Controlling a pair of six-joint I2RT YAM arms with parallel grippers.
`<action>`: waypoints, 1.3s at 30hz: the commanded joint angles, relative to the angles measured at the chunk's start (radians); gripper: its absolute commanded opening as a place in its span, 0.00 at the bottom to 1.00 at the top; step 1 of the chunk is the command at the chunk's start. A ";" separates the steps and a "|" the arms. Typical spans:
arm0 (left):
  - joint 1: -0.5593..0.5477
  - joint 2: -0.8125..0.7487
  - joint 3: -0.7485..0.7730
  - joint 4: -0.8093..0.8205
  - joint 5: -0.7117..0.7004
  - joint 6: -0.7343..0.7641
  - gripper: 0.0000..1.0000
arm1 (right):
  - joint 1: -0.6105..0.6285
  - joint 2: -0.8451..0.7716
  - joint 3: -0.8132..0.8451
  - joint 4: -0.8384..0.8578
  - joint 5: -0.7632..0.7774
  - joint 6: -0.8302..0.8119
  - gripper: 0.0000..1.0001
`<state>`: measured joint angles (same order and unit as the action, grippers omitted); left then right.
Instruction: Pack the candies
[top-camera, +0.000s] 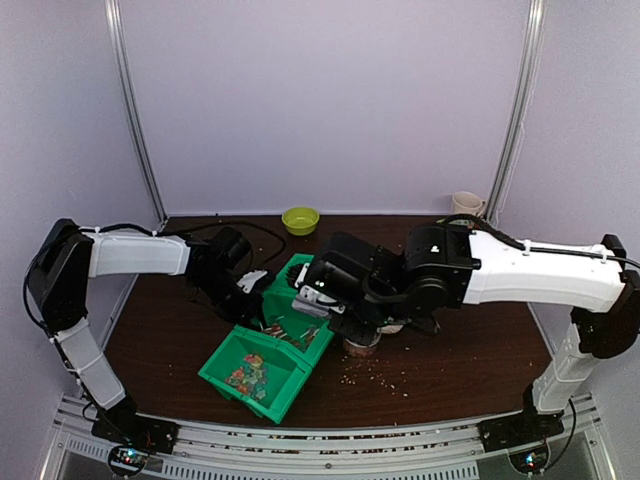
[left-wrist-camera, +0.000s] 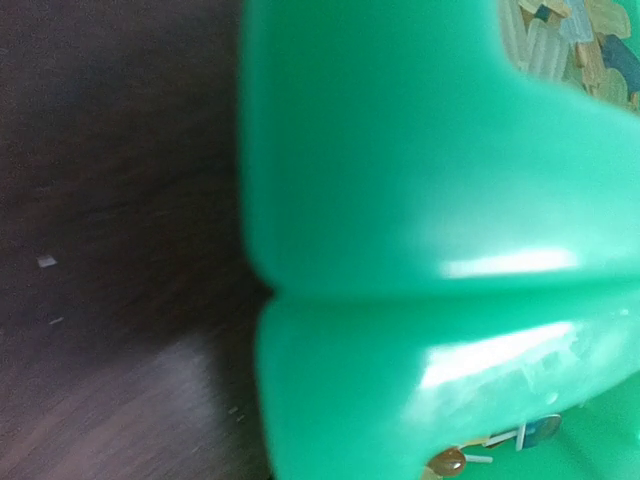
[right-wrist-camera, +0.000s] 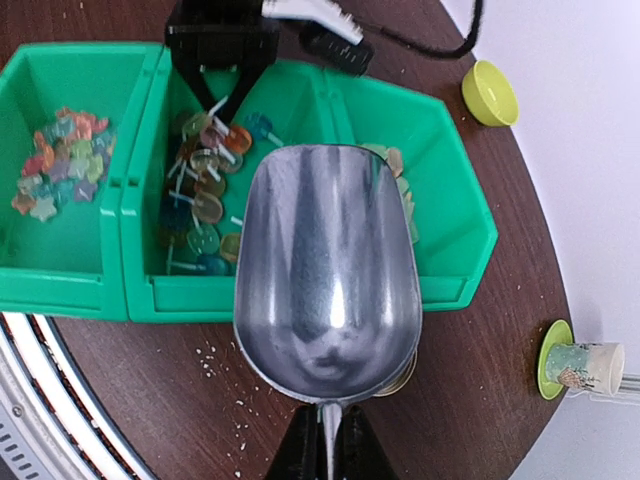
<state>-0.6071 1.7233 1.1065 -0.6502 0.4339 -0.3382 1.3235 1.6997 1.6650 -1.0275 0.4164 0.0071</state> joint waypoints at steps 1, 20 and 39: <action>0.017 0.058 -0.024 0.145 0.316 -0.074 0.00 | 0.001 -0.078 -0.005 0.063 0.022 0.015 0.00; 0.009 -0.025 0.020 0.045 -0.009 -0.029 0.00 | 0.007 0.057 0.073 -0.089 -0.038 -0.016 0.00; -0.023 -0.087 0.044 0.006 -0.194 0.004 0.00 | 0.014 0.382 0.333 -0.239 0.035 -0.061 0.00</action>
<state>-0.6167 1.6966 1.0908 -0.6891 0.2092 -0.3519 1.3357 2.0197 1.9129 -1.2140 0.3916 -0.0338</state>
